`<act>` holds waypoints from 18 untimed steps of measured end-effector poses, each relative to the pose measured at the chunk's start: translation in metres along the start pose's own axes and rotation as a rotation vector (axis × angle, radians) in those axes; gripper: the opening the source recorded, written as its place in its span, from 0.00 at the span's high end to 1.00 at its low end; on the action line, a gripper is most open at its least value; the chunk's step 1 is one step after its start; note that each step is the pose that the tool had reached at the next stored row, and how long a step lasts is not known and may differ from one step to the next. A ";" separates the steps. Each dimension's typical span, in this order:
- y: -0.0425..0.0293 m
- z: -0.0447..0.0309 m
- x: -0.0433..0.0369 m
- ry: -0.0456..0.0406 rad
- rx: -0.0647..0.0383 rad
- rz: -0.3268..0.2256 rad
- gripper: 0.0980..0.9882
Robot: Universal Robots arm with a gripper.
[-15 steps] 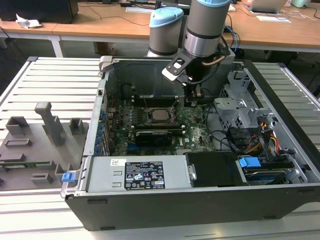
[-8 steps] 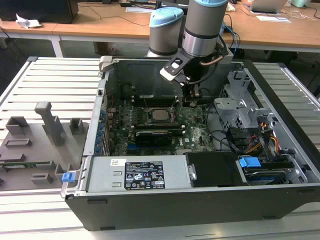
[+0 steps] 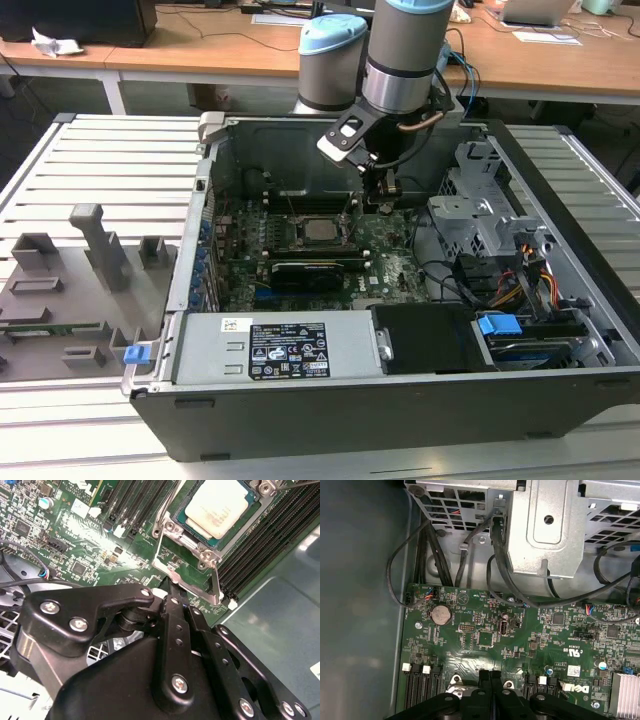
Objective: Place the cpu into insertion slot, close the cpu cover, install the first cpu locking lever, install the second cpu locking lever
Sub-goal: 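Close the cpu cover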
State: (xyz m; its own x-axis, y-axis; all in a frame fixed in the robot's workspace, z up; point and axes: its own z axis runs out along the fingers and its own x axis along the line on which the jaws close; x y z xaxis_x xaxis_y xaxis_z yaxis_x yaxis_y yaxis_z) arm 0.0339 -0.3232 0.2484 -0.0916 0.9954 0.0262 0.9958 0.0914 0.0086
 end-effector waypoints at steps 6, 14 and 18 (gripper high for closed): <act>-0.0029 0.0013 0.0002 0.0000 0.000 0.000 0.99; -0.0090 0.0030 0.0007 -0.0001 0.000 0.000 0.99; -0.0114 0.0038 0.0009 0.0000 0.000 0.000 0.99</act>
State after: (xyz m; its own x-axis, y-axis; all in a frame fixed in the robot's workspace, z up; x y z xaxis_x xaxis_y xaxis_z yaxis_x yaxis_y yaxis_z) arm 0.0225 -0.3232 0.2446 -0.0916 0.9954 0.0262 0.9958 0.0914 0.0086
